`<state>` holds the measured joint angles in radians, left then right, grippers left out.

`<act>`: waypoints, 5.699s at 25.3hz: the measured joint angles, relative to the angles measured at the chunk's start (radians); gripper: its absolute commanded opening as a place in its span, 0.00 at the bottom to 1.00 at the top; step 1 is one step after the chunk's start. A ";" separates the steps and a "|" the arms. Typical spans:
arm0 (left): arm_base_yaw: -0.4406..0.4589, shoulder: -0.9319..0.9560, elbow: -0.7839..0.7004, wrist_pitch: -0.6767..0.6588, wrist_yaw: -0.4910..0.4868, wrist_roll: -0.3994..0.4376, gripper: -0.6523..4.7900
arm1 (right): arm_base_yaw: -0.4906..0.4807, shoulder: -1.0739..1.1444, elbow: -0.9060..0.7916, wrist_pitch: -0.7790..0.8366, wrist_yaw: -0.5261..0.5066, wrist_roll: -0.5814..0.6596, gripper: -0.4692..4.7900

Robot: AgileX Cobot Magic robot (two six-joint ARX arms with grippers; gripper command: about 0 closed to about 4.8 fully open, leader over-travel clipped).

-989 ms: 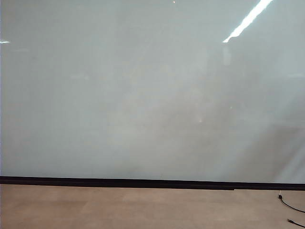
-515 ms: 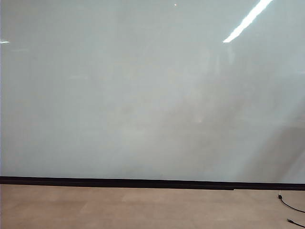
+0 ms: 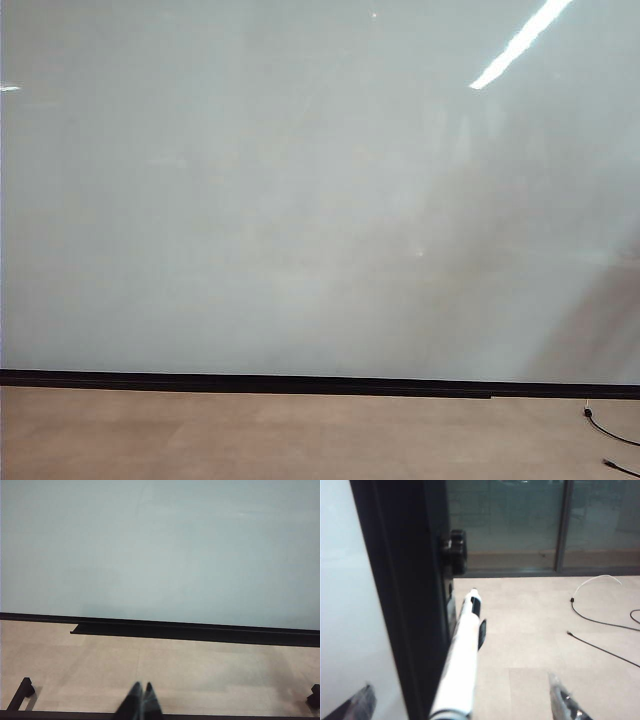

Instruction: Pick up the pen on the shelf to the right of the whiteboard and write the letter Z.

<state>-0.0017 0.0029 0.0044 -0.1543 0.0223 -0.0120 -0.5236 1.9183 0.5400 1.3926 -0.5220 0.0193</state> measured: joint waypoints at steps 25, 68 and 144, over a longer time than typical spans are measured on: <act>0.000 0.000 0.000 0.000 0.000 0.000 0.11 | 0.001 0.064 0.109 0.006 -0.102 0.026 1.00; 0.000 0.000 0.000 0.000 0.000 0.000 0.11 | 0.002 0.066 0.108 -0.001 -0.082 0.025 0.60; 0.000 0.000 0.000 0.000 0.000 0.000 0.11 | 0.222 -0.375 -0.312 0.002 0.767 0.132 0.07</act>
<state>-0.0017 0.0029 0.0044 -0.1547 0.0223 -0.0120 -0.3012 1.5429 0.2283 1.3941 0.2451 0.1513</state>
